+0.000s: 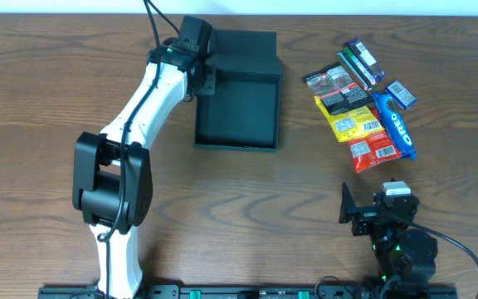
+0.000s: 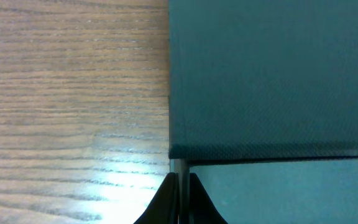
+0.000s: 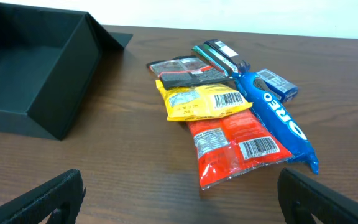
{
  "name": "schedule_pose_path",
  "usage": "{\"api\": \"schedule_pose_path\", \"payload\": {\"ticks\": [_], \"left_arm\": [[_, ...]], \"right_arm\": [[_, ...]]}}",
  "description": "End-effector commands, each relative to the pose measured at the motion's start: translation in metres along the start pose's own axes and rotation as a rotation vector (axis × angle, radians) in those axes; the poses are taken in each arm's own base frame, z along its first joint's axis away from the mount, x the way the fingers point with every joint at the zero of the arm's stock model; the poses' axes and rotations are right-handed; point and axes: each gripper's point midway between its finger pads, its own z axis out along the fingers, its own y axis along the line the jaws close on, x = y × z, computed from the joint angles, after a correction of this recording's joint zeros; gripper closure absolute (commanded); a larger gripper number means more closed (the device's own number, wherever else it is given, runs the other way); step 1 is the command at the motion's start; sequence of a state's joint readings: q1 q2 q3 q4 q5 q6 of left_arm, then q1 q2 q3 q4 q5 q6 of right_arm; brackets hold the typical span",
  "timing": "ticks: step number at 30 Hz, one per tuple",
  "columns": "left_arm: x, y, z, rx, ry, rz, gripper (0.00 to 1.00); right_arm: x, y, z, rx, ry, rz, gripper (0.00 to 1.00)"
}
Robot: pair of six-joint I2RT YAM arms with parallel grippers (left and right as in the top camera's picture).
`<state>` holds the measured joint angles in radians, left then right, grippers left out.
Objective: Pack container
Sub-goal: 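Push the green box forward and rotate it with the left gripper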
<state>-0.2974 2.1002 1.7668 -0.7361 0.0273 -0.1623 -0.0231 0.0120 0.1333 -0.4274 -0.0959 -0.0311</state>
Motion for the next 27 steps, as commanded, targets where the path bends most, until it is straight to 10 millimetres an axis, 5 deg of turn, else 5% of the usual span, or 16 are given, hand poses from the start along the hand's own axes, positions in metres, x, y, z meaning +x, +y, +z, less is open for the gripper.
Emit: {"api": "schedule_pose_path", "payload": {"ticks": [1, 12, 13, 15, 18, 23, 27], "left_arm": [[-0.006, -0.007, -0.009, 0.058, 0.004, -0.028, 0.94], [0.025, -0.008, 0.008, 0.07, 0.138, -0.032, 0.94], [0.026, -0.008, 0.009, 0.069, 0.142, -0.033, 0.78], [0.029, -0.008, 0.011, 0.066, 0.156, -0.032, 0.29], [0.03, -0.007, 0.011, 0.065, 0.161, -0.033, 0.09], [0.037, -0.007, 0.009, 0.065, 0.188, -0.034, 0.13], [0.05, -0.008, 0.006, 0.071, 0.244, -0.05, 0.44]], "right_arm": [[0.003, -0.001, 0.001, 0.008, 0.003, -0.012, 0.01], [0.003, -0.001, 0.001, 0.008, 0.003, -0.011, 0.01], [0.003, -0.001, 0.001, 0.008, 0.003, -0.011, 0.01], [0.003, -0.001, 0.001, 0.008, 0.003, -0.011, 0.01], [0.003, -0.001, 0.001, 0.008, 0.003, -0.011, 0.01], [0.003, -0.001, 0.001, 0.008, 0.003, -0.011, 0.01], [0.003, -0.001, 0.001, 0.008, 0.003, -0.011, 0.01]]}}
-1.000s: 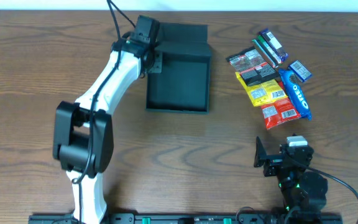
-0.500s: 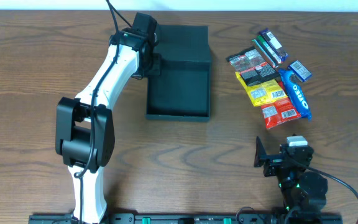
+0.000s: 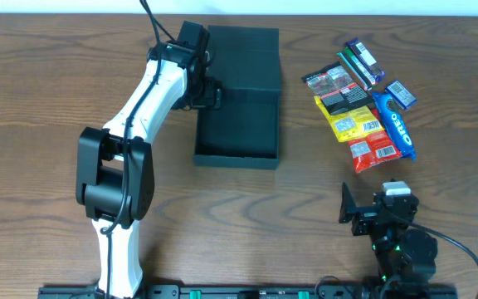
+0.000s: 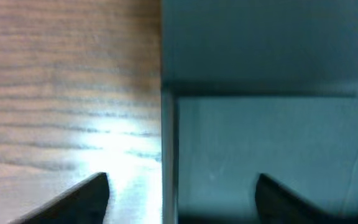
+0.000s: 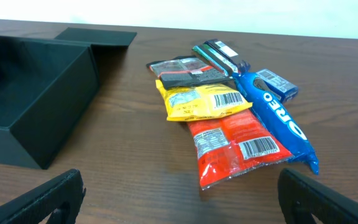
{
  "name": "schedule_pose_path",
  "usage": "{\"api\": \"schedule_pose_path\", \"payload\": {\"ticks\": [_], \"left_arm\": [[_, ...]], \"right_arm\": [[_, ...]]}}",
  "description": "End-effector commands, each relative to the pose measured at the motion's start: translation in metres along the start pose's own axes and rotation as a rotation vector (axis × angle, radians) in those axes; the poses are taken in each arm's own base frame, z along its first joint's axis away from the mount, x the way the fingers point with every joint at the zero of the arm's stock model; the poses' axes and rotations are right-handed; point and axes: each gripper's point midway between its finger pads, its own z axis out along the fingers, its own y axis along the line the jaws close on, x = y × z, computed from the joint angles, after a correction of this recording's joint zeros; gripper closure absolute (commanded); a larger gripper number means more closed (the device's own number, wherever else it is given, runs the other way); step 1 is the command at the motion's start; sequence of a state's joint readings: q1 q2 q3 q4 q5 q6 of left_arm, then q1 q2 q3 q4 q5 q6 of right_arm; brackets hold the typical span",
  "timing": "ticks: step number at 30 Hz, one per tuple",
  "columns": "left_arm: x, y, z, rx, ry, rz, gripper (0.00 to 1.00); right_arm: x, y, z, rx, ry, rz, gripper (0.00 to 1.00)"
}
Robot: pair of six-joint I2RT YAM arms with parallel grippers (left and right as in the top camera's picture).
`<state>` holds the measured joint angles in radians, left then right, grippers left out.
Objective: Pack container
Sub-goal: 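Push the green box forward and rotate it with the left gripper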
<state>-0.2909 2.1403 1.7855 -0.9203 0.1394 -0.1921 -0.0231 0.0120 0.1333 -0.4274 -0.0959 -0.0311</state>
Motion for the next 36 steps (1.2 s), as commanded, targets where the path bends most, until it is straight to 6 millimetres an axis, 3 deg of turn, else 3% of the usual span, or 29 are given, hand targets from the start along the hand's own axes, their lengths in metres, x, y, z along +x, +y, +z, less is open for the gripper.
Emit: {"api": "schedule_pose_path", "payload": {"ticks": [1, 6, 9, 27, 30, 34, 35, 36], "left_arm": [[0.004, -0.001, -0.001, 0.011, 0.033, -0.014, 0.52], [0.012, 0.0, -0.001, 0.001, 0.063, -0.021, 0.82], [0.012, 0.001, -0.001, -0.003, 0.062, -0.048, 0.94], [0.022, 0.005, -0.001, -0.027, 0.102, -0.136, 0.94], [0.021, 0.008, -0.001, -0.045, 0.093, -0.134, 0.89], [0.017, 0.018, -0.002, -0.1, 0.073, -0.094, 0.94], [0.017, 0.018, -0.002, -0.098, 0.072, -0.085, 0.93], [0.017, 0.018, -0.002, -0.097, 0.071, -0.081, 0.84]], "right_arm": [[0.003, -0.001, 0.001, 0.008, 0.003, -0.011, 0.01], [0.003, -0.001, 0.001, 0.008, 0.003, -0.011, 0.01], [0.003, -0.001, 0.001, 0.008, 0.003, -0.011, 0.01], [0.003, -0.001, 0.001, 0.008, 0.003, -0.011, 0.01], [0.003, -0.001, 0.001, 0.008, 0.003, -0.011, 0.01], [0.003, -0.001, 0.001, 0.008, 0.003, -0.011, 0.01], [0.003, -0.001, 0.001, 0.008, 0.003, -0.011, 0.01], [0.003, -0.001, 0.001, 0.008, 0.003, -0.011, 0.01]]}}
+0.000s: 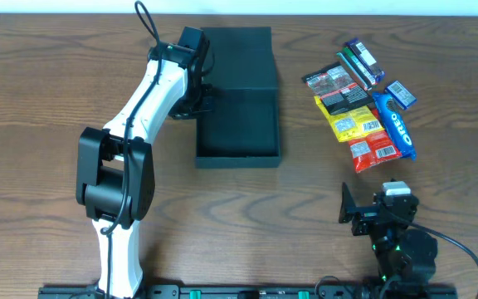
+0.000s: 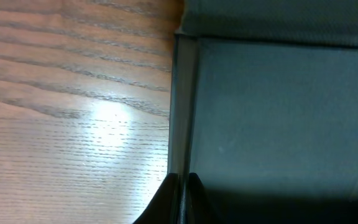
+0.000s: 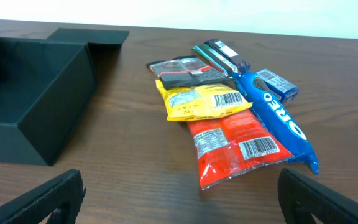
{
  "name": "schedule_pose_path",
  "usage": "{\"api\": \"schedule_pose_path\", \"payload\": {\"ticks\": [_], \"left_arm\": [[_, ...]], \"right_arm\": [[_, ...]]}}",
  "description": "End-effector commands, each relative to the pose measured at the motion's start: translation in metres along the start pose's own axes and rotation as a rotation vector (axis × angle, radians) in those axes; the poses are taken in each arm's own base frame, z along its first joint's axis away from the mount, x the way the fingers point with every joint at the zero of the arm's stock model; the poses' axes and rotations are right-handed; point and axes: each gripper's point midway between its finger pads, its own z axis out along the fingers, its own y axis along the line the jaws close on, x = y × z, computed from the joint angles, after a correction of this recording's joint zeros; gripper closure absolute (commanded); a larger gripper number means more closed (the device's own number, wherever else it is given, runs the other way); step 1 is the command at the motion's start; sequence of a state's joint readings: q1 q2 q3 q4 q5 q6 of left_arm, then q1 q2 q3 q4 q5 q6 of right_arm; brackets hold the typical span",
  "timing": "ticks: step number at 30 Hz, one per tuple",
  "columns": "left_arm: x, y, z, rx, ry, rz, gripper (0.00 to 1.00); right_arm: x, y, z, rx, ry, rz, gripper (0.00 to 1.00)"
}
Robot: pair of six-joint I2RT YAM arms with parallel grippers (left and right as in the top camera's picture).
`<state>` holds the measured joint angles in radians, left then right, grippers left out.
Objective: Pack container
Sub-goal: 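Push the green box forward and rotate it with the left gripper, then raise the left arm clear and reach the right gripper to the snacks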
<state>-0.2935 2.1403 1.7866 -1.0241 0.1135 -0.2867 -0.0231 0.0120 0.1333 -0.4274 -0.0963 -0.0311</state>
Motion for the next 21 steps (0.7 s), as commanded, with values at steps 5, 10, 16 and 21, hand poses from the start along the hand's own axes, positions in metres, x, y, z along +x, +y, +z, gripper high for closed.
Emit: {"api": "schedule_pose_path", "payload": {"ticks": [5, 10, 16, 21], "left_arm": [[-0.009, 0.007, -0.001, -0.039, -0.029, 0.019, 0.23], [-0.009, 0.003, -0.006, -0.018, -0.035, 0.058, 0.1], [-0.016, -0.011, -0.056, 0.063, -0.132, 0.068, 0.04], [-0.016, -0.013, -0.13, 0.105, -0.296, 0.078, 0.05]], "right_arm": [[0.003, -0.001, 0.001, 0.008, 0.003, -0.011, 0.01], [0.003, -0.001, 0.001, 0.008, 0.003, -0.011, 0.01], [0.003, -0.001, 0.001, 0.008, 0.003, -0.011, 0.01], [0.003, -0.001, 0.001, 0.008, 0.003, -0.011, 0.01]]}}
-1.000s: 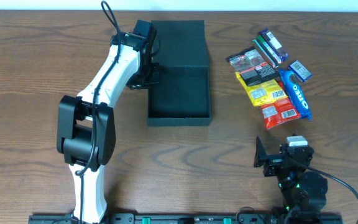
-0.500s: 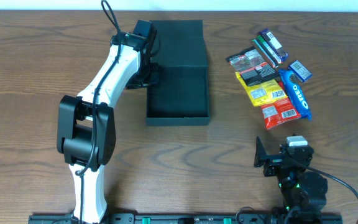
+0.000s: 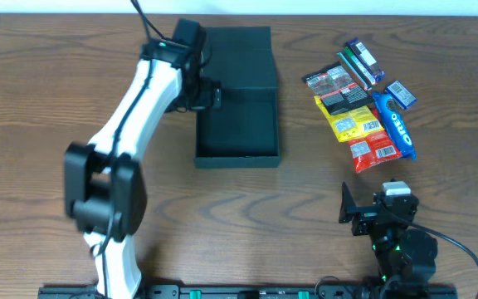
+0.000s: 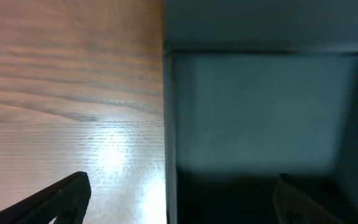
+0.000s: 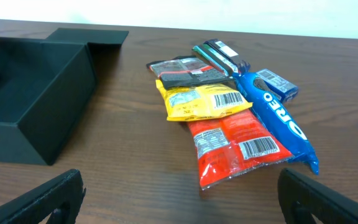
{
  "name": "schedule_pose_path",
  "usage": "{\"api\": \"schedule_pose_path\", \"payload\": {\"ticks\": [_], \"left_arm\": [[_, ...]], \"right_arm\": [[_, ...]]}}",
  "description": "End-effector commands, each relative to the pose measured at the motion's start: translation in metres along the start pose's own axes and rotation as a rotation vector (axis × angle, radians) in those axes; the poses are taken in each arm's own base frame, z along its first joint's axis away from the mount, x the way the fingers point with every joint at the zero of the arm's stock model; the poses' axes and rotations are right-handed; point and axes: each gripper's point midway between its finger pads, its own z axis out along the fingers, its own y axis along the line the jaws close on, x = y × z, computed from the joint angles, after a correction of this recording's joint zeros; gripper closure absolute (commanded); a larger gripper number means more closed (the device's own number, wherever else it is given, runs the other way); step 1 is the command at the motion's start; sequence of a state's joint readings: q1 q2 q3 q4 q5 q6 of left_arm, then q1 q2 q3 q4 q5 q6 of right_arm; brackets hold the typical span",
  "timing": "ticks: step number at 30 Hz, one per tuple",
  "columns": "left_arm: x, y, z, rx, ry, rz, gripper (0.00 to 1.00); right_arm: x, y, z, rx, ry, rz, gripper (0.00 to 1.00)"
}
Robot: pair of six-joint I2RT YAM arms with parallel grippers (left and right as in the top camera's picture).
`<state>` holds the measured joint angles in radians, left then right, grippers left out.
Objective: Pack container
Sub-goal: 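Raise the left arm clear and reach the right gripper to the snacks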
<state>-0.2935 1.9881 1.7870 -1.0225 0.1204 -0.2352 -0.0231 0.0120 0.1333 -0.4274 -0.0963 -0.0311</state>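
The black open container (image 3: 237, 124) lies at the table's middle, its lid (image 3: 235, 50) folded out behind it. My left gripper (image 3: 209, 95) stands open astride the container's left wall (image 4: 169, 124), one finger (image 4: 73, 194) over the wood and the other inside the box. To the right lies a pile of snacks: a blue Oreo pack (image 3: 395, 124), a red pack (image 5: 241, 146), a yellow pack (image 5: 204, 101) and several smaller ones. My right gripper (image 3: 370, 213) rests open near the front edge, nothing between its fingers (image 5: 45, 199).
The left arm (image 3: 131, 116) reaches diagonally across the table's left half to the container. A green bar (image 3: 357, 66) and small blue packs (image 3: 399, 93) lie at the pile's far side. Bare wood (image 5: 135, 155) separates the snacks from the container.
My left gripper was shut on the container's left wall; it is now open, still astride that wall. The container, the snacks and the right arm have not moved.
My left gripper was shut on the container's left wall by the lid, the box sitting slightly skewed. Then it was open and the box had shifted. Then it was shut on the wall again with the box squarer. Now it is open.
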Motion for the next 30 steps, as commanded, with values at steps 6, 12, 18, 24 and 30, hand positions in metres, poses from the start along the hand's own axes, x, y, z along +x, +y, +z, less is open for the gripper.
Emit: {"api": "schedule_pose_path", "payload": {"ticks": [6, 12, 18, 24, 30], "left_arm": [[-0.005, -0.009, -0.129, 0.074, -0.26, 0.05, 0.05], [0.018, -0.003, -0.144, 0.059, -0.224, 0.094, 0.05], [0.019, -0.003, -0.144, 0.061, -0.219, 0.093, 0.05], [0.015, -0.005, -0.145, 0.065, -0.237, 0.095, 0.04], [-0.004, -0.01, -0.15, 0.085, -0.317, 0.1, 0.05]], "right_arm": [[-0.004, -0.001, 0.001, 0.009, -0.025, -0.013, 0.01], [-0.046, 0.044, -0.01, -0.315, -0.107, 0.63, 0.01], [-0.053, 0.051, -0.013, -0.407, -0.008, 1.228, 0.01], [-0.103, 0.041, -0.027, -0.461, -0.255, 1.041, 0.01], [-0.127, 0.03, -0.016, -0.36, -0.24, 0.874, 0.01]]}}
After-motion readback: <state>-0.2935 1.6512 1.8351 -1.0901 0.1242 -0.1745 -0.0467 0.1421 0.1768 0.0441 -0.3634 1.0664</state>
